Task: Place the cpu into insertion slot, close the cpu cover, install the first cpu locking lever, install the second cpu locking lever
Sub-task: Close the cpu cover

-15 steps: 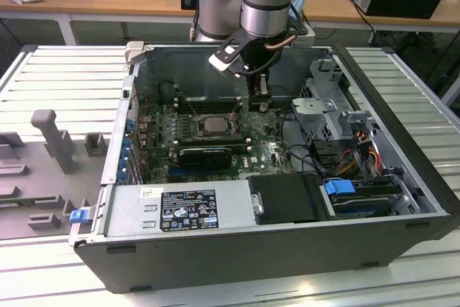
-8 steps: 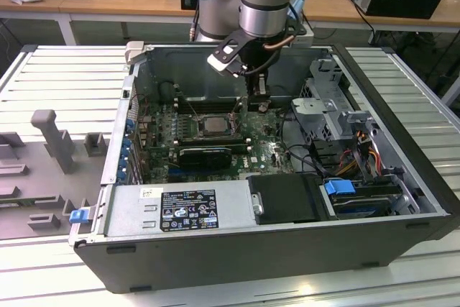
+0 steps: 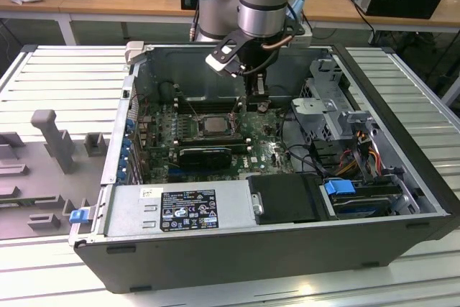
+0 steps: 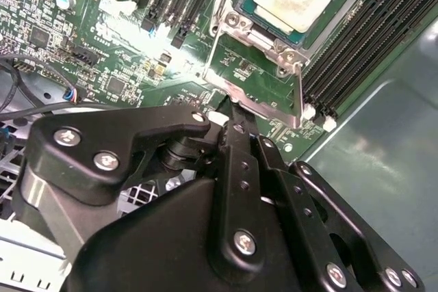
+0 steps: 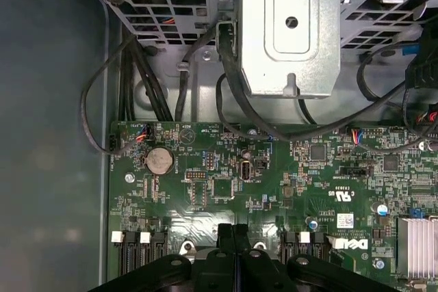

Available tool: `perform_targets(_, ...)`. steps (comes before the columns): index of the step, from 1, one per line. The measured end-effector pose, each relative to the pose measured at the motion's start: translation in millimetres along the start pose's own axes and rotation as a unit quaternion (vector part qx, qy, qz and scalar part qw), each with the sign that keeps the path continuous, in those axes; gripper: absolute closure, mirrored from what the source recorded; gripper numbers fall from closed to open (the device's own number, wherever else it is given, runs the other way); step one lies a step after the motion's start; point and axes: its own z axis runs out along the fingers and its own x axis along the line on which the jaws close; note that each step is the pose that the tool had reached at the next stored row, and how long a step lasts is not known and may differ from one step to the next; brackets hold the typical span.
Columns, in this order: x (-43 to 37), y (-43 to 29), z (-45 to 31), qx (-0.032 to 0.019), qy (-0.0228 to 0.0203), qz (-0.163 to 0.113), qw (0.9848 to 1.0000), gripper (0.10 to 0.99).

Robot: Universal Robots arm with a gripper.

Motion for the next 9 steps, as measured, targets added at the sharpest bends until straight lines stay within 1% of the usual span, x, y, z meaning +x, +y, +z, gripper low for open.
perform_targets(9, 0.0, -2.6, -0.1, 0.0000, 0.0000, 0.000, 1.0000, 0.980)
